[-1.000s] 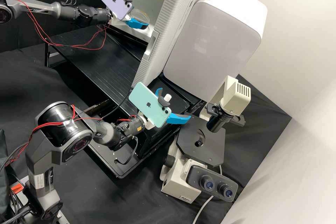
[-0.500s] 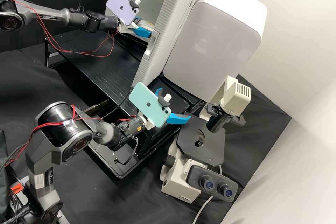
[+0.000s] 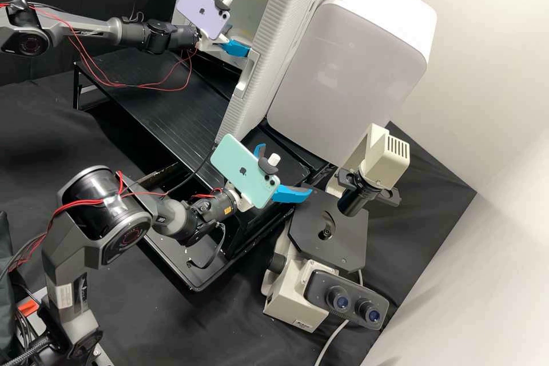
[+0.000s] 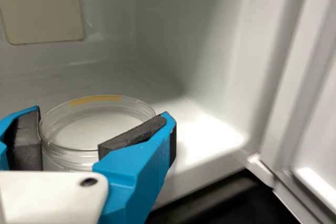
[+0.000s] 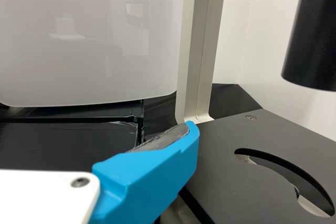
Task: Place the petri dish in the incubator
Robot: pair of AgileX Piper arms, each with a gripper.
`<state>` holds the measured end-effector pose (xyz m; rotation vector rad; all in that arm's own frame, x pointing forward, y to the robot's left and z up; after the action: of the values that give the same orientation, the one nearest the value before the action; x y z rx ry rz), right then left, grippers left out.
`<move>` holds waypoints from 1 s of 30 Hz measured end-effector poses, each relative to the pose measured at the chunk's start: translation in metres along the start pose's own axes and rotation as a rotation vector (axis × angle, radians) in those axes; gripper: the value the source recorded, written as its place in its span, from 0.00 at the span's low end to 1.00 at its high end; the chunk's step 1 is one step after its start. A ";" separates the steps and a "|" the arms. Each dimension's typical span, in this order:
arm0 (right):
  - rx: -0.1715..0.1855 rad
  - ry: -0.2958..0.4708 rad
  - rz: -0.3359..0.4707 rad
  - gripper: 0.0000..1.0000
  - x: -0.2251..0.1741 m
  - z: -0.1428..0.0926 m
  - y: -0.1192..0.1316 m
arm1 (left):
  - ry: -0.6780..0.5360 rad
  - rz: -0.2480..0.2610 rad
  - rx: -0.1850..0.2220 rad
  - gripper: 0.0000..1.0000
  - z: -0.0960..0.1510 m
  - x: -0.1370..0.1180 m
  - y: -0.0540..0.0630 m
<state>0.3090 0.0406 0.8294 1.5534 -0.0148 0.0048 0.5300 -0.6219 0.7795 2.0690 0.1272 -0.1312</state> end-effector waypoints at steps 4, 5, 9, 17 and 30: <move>0.000 0.000 0.000 1.00 0.000 0.000 0.000 | 0.016 0.022 -0.003 0.00 -0.003 0.004 0.004; 0.000 0.000 0.000 1.00 0.000 0.000 0.000 | 0.020 0.028 0.004 0.00 -0.003 0.005 0.004; 0.000 0.000 0.000 1.00 0.000 0.000 0.000 | 0.028 0.041 0.017 0.00 -0.005 0.010 0.003; 0.000 0.000 0.000 1.00 0.000 0.000 0.000 | 0.030 0.037 0.029 1.00 -0.006 0.013 -0.002; 0.000 0.000 0.000 1.00 0.000 0.000 0.000 | 0.032 0.028 0.031 1.00 -0.009 0.015 -0.005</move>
<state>0.3090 0.0406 0.8294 1.5534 -0.0148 0.0048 0.5440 -0.6113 0.7773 2.1032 0.1160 -0.0836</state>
